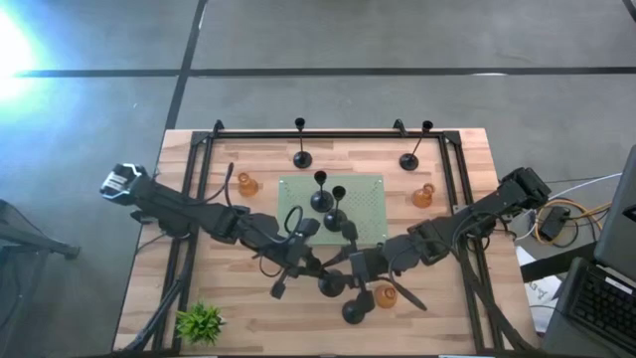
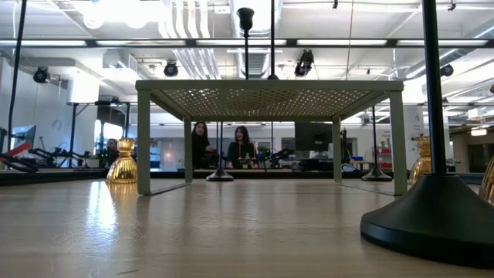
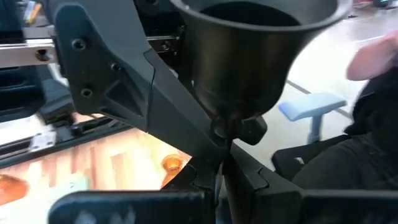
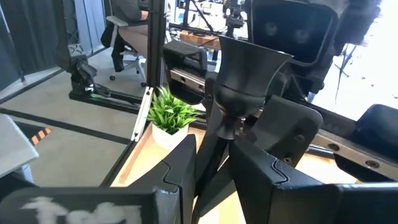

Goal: Pick & Place candle stick holders
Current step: Put the black candle holder on the shelf

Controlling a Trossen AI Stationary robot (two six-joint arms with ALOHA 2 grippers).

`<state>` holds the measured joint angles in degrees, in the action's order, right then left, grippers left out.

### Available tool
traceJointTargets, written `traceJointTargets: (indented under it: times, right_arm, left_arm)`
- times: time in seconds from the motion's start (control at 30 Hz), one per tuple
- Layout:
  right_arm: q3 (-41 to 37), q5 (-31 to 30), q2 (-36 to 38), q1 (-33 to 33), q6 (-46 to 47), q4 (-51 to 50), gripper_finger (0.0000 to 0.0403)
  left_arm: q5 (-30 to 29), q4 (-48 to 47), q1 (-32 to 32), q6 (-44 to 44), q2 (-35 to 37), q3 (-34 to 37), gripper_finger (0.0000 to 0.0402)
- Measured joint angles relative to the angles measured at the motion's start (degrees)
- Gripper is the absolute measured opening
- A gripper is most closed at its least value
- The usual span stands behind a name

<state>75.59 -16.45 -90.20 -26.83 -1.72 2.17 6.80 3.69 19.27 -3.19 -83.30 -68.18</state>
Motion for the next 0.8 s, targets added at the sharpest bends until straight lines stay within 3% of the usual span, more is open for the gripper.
traceJointTargets:
  times: [0.17,0.4,0.63,0.8]
  right_arm:
    - [-0.07,0.42,-0.03,-0.09,0.05,-0.51,0.0075]
    - [-0.07,0.41,-0.01,-0.09,0.36,-0.44,0.0020]
    - [-0.20,0.34,-0.01,-0.11,-0.01,-0.57,0.0011]
    - [-0.24,-0.15,-0.01,-0.11,-0.60,-0.45,0.0009]
  left_arm:
    - [5.04,2.15,-0.73,0.05,-2.05,-0.55,0.0016]
    - [5.74,1.41,-0.96,-0.58,-2.26,-1.42,0.0016]
    - [5.74,0.75,-0.96,-0.60,-2.23,-1.29,0.0018]
    - [5.28,0.83,-1.05,-0.07,-2.23,-1.29,0.0048]
